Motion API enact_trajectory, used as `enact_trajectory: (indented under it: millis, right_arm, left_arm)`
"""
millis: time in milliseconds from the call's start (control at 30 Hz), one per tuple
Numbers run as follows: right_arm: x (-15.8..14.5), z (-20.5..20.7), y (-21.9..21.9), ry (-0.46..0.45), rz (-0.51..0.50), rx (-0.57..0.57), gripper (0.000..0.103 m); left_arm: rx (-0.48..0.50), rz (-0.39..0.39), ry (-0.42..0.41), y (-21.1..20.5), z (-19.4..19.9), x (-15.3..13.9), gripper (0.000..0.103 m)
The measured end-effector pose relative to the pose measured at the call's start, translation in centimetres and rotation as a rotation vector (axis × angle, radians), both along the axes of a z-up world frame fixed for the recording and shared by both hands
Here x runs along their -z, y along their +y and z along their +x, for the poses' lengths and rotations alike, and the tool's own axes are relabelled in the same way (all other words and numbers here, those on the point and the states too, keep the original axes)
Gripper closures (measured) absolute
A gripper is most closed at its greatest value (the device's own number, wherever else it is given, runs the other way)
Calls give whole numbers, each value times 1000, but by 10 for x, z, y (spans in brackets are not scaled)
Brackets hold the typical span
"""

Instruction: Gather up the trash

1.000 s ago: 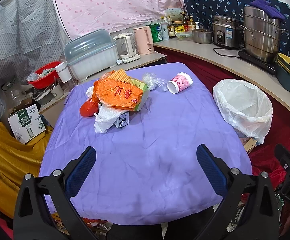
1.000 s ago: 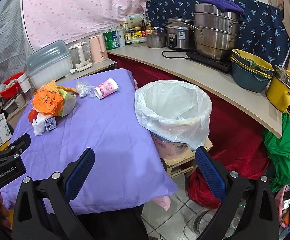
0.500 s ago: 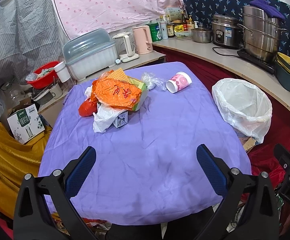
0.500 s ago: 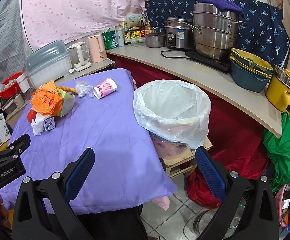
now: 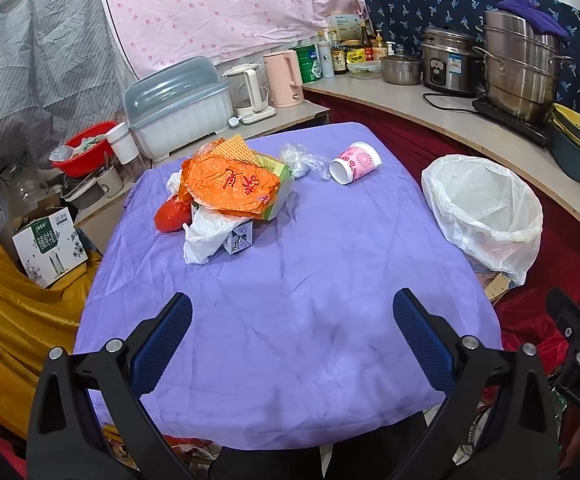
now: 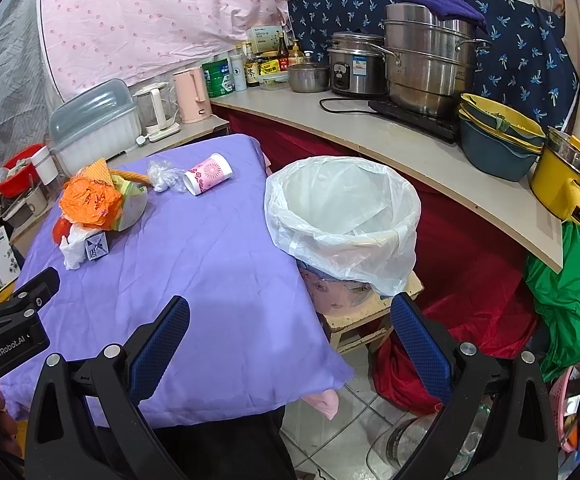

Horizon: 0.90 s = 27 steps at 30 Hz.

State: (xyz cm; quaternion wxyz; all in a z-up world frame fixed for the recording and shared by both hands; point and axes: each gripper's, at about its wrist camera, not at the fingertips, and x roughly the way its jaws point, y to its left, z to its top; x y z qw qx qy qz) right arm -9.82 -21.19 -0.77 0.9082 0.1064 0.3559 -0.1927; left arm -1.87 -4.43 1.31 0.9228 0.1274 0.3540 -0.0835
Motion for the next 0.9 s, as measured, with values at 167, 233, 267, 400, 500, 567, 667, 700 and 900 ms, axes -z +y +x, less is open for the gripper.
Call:
enact_trajectory:
  millis: [167, 233, 267, 400, 500, 567, 667, 700, 900]
  right_arm:
    - [0, 0, 0, 1, 2, 0, 7]
    - [0, 0, 0, 2, 1, -1, 7]
    - [1, 0, 0, 2, 1, 0, 7]
    - [2, -1, 0, 5, 2, 1, 7]
    - [3, -2, -1, 4, 2, 2, 7]
    - [2, -1, 0, 6, 3, 1, 6]
    - [3, -1, -1, 7, 6, 2, 7]
    - [4, -1, -1, 7, 9, 2, 7]
    - [6, -2, -2, 9, 9, 2, 7]
  left_arm:
    - [0, 1, 1, 1, 0, 0, 7]
    - [1, -1, 1, 0, -2, 2, 7]
    - [1, -1, -1, 0, -2, 2, 7]
    - [1, -1, 1, 0, -2, 2, 7]
    - [3, -1, 2, -1, -2, 4, 7]
    - [4, -1, 2, -3, -3, 5, 7]
    - [3, -1, 1, -3, -3, 5, 7]
    - [3, 0, 0, -4, -3, 6, 7]
    - [7, -1, 4, -5, -3, 7, 7]
